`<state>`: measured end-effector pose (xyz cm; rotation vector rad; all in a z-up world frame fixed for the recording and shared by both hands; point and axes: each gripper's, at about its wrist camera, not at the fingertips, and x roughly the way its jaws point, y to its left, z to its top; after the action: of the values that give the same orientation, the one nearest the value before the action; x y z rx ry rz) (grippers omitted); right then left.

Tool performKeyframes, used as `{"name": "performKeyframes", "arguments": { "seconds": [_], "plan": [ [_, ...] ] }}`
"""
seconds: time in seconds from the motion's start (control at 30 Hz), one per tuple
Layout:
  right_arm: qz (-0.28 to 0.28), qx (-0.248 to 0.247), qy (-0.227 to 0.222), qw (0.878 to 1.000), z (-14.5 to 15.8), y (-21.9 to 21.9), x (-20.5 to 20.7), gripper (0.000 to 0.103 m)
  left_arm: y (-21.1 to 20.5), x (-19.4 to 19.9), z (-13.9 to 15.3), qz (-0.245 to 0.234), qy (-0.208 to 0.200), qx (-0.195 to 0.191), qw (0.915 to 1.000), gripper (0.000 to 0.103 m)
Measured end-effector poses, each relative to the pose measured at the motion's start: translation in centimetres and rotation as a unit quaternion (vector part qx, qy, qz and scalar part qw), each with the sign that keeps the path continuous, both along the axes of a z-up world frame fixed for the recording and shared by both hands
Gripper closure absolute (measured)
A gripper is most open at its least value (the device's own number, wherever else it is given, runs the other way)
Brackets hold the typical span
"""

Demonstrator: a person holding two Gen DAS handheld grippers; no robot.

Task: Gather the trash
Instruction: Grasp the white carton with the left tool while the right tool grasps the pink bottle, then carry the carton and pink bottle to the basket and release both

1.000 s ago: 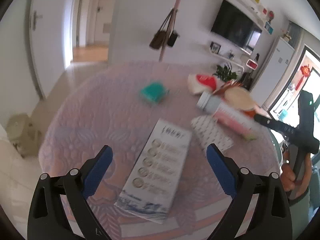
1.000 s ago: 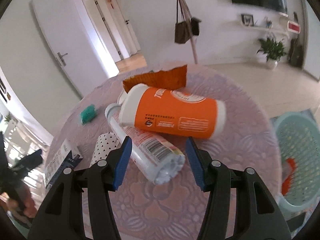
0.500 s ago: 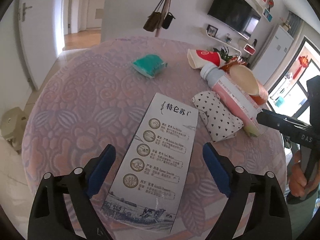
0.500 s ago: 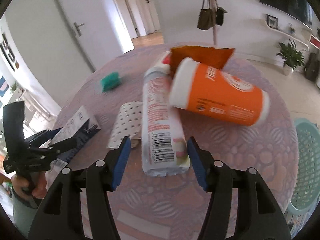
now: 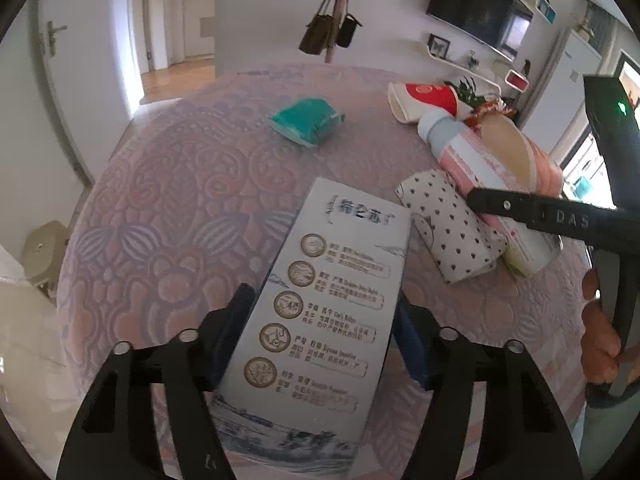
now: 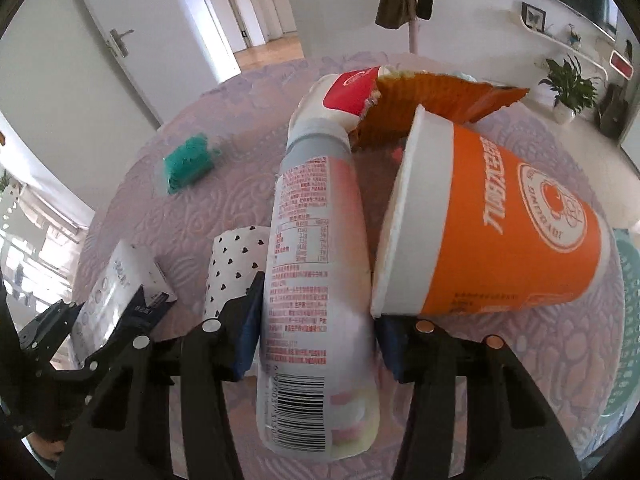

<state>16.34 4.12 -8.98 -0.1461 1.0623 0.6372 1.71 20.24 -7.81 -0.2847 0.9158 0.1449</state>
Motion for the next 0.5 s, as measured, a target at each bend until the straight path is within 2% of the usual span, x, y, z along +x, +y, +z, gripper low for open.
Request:
{"name": "performKeyframes", "arguments": {
  "seconds": [0.03, 0.1, 0.27, 0.5],
  "plan": [
    [0.001, 0.003, -0.003, 1.0, 0.1, -0.1, -0.2, 0.057, 0.3, -0.1, 0.1, 0.003, -0.007, -0.013, 0.9999, 0.047],
    [0.003, 0.012, -0.008, 1.0, 0.5, -0.4, -0.5, 0.057, 0.7, -0.2, 0.3, 0.008, -0.017, -0.036, 0.9992, 0.048],
    [0.017, 0.042, -0.019, 0.999, 2.3, -1.7, -1.7, 0.057, 0.2, -0.7, 1.9, 0.015, -0.049, -0.03, 0.9982, 0.05],
    [0.029, 0.084, -0.028, 0.996, 5.0, -3.4, -3.3, 0.057, -1.6, -0.7, 5.7, 0.004, -0.102, -0.019, 0.9946, 0.05]
  ]
}}
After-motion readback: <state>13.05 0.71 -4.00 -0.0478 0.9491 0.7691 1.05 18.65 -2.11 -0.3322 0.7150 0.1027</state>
